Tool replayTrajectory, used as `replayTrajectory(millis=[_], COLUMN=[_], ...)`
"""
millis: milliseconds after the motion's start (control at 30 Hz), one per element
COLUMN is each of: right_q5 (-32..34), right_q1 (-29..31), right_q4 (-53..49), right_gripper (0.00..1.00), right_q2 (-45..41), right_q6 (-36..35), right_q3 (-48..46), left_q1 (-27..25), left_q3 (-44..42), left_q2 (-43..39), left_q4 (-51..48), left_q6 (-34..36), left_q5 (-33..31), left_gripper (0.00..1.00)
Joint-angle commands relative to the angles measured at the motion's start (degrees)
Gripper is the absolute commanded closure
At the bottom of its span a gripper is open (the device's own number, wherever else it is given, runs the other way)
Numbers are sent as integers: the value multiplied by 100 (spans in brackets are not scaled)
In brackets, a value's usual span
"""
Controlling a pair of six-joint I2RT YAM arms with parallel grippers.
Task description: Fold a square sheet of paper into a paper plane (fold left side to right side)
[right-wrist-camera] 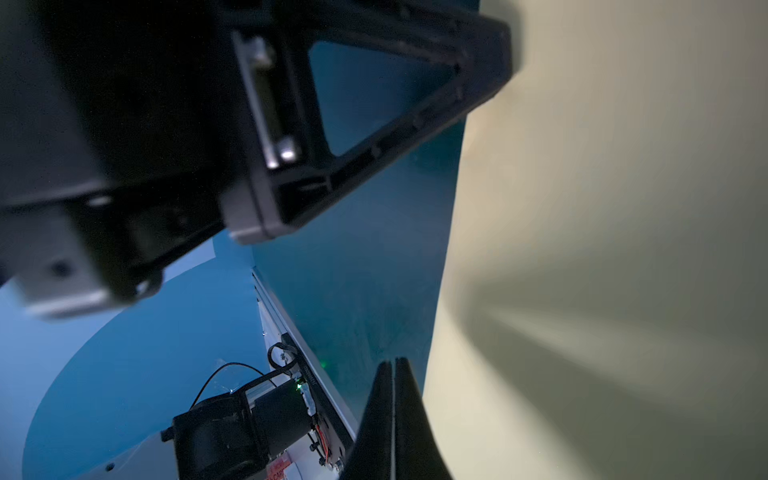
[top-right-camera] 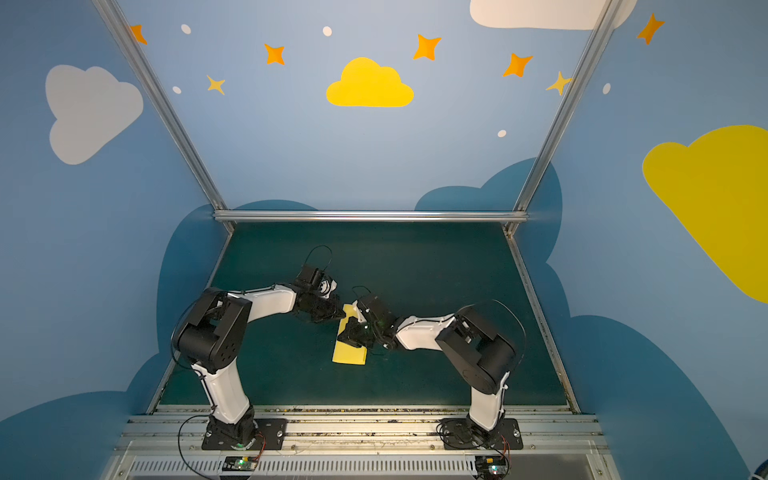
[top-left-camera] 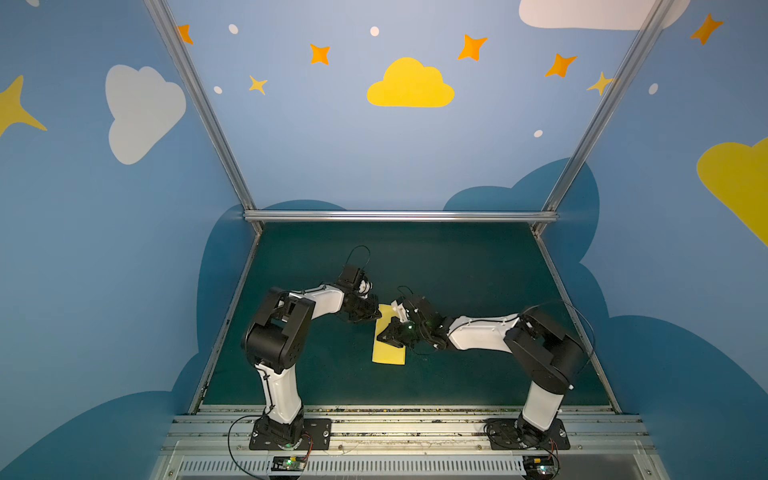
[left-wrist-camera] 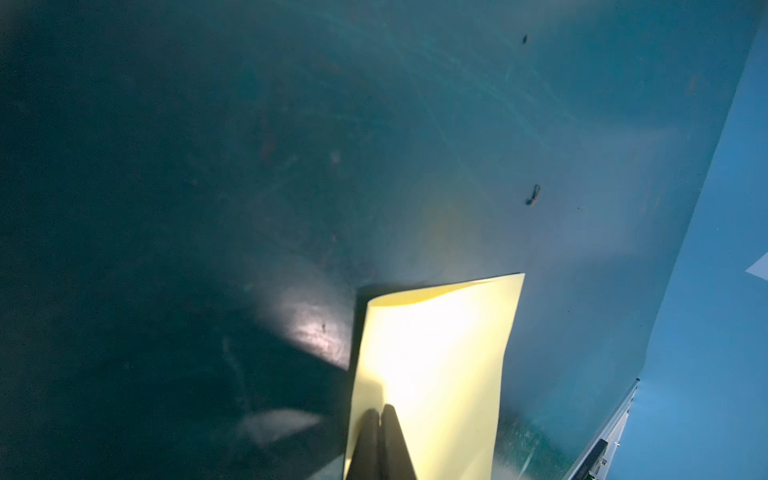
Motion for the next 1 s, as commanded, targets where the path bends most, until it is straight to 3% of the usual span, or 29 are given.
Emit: replayTrajectory(millis=[0, 400, 833, 967], right_q5=[-114, 74, 228, 245], right_q1=[-15, 29, 96, 84], right_q4=[266, 773, 768, 750], right_gripper=[100, 100, 100, 100], right_q2=[329, 687, 706, 705], right_q6=[75, 464, 492, 491], right_q3=[151, -586, -819, -832], left_q1=[-17, 6, 531, 607], left_q3=[-161, 27, 1795, 2058], left_q2=[97, 203, 1245, 1111], left_q4=[-186, -230, -1097, -1293], left_q6=[80, 32, 463, 614], left_q5=[-176, -220, -289, -74], left_gripper=[96, 96, 96, 96])
